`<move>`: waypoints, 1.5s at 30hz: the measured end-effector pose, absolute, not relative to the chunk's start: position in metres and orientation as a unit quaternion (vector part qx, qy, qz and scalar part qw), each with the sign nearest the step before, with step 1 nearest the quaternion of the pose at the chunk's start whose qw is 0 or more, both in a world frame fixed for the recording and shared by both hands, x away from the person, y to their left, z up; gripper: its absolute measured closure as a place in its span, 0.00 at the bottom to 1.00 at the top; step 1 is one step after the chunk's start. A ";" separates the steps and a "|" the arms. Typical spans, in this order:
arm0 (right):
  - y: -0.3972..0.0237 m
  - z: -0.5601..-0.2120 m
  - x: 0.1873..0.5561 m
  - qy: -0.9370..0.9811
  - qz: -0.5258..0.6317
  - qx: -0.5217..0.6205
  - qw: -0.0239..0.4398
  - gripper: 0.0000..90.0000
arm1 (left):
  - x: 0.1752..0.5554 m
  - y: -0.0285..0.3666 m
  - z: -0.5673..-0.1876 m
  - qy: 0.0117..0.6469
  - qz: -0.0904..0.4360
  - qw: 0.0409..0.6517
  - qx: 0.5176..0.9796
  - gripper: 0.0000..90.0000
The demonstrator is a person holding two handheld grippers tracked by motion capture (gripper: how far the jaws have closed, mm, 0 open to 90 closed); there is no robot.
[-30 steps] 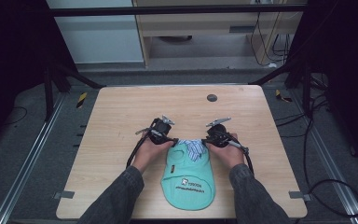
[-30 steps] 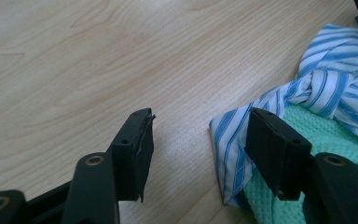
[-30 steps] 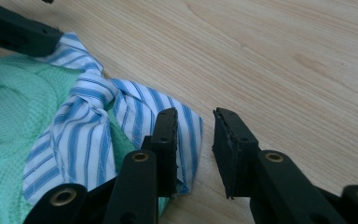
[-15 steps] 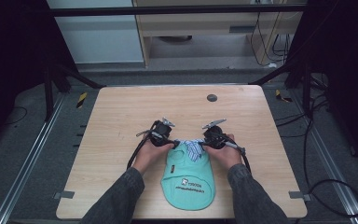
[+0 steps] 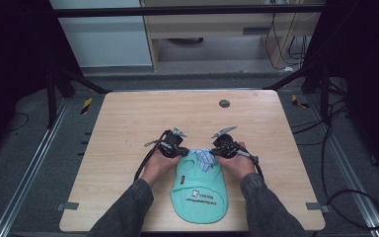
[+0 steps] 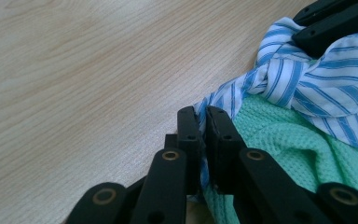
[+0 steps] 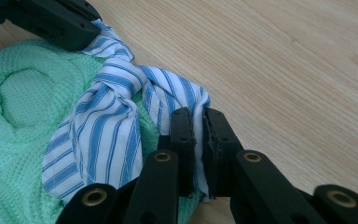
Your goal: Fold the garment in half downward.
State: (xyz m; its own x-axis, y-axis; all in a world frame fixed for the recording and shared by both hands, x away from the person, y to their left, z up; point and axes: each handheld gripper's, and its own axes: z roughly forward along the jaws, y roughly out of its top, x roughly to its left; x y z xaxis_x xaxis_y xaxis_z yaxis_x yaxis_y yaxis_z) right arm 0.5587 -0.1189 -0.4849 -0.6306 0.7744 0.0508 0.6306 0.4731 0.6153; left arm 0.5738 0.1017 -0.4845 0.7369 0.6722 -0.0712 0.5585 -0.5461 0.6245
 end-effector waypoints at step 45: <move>-0.123 -0.421 0.533 0.879 0.313 0.326 0.150 0.92 | 0.550 0.108 -0.420 0.280 0.131 0.335 0.890 0.96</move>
